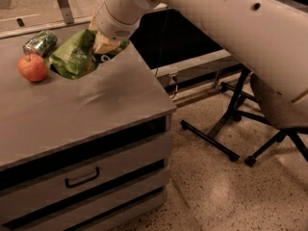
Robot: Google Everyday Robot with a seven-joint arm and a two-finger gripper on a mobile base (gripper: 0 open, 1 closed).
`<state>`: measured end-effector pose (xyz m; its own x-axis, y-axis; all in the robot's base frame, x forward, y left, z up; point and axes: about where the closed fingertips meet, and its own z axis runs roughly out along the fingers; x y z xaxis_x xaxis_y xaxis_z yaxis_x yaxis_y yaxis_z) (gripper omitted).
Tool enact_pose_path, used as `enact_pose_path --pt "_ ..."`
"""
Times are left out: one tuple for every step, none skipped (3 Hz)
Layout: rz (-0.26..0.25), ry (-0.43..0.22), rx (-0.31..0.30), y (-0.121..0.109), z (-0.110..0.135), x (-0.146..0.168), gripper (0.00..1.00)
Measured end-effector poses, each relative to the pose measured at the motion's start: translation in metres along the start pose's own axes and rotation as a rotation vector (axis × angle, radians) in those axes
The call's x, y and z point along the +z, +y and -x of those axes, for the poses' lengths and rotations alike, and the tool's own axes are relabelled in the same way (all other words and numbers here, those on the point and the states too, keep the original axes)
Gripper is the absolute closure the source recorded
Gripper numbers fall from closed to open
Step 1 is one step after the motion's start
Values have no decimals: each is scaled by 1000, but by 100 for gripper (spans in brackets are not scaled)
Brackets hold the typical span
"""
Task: Move green rice chip bag near apple
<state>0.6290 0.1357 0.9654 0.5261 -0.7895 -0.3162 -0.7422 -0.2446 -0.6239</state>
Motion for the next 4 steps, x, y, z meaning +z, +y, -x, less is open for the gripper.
enact_pose_path --pt "-43 -31 -55 -10 -5 29 100" --pt "-42 -104 -115 -16 7 66 100" --pt "-31 -142 -148 -16 19 87 100" --pt "-27 -149 -154 -16 21 91 87"
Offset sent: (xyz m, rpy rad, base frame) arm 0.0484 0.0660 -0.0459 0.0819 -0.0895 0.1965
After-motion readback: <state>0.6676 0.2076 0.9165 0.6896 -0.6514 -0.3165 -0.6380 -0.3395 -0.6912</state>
